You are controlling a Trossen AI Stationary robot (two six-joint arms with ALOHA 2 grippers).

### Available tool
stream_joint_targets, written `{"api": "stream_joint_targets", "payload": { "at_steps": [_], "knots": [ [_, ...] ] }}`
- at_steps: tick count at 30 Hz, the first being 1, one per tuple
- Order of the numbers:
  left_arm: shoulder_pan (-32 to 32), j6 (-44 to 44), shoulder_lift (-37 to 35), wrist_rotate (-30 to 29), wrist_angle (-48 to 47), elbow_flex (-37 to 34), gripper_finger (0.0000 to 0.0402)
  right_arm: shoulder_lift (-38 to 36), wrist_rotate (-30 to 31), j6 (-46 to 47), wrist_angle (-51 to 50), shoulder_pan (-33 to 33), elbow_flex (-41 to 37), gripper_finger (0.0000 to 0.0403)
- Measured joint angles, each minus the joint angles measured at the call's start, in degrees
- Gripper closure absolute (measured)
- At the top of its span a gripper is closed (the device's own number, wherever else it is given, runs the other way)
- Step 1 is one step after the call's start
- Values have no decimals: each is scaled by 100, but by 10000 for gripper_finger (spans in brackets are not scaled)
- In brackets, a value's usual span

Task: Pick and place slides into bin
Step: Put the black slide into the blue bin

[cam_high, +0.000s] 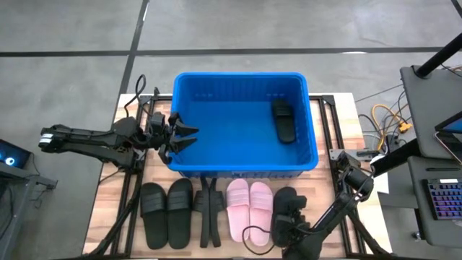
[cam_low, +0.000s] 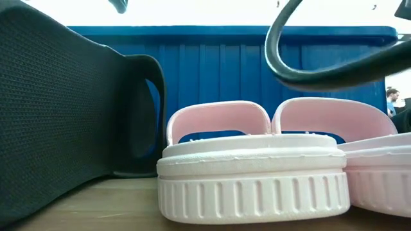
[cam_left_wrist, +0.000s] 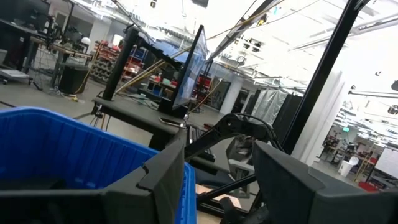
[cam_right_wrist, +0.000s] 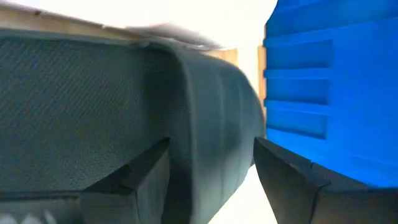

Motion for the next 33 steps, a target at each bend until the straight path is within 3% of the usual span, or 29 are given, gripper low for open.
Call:
{"api": "stream_joint_targets", "payload": {
  "at_steps": [5,13,22,33],
  "knots": [
    [0,-2,0,-7,2,0,226,-4,45,2,-44,-1,-11,230],
    [0,-2,0,-9,7,0,226,-49,-162,-118,-196,-2,-11,381],
    [0,-2,0,-26,24,16,226,-731,-405,-276,-425,2,-17,392],
    [-1,-3,52,-34,50,23,226,-2839,-580,-265,-89,-74,-15,393]
  ]
}}
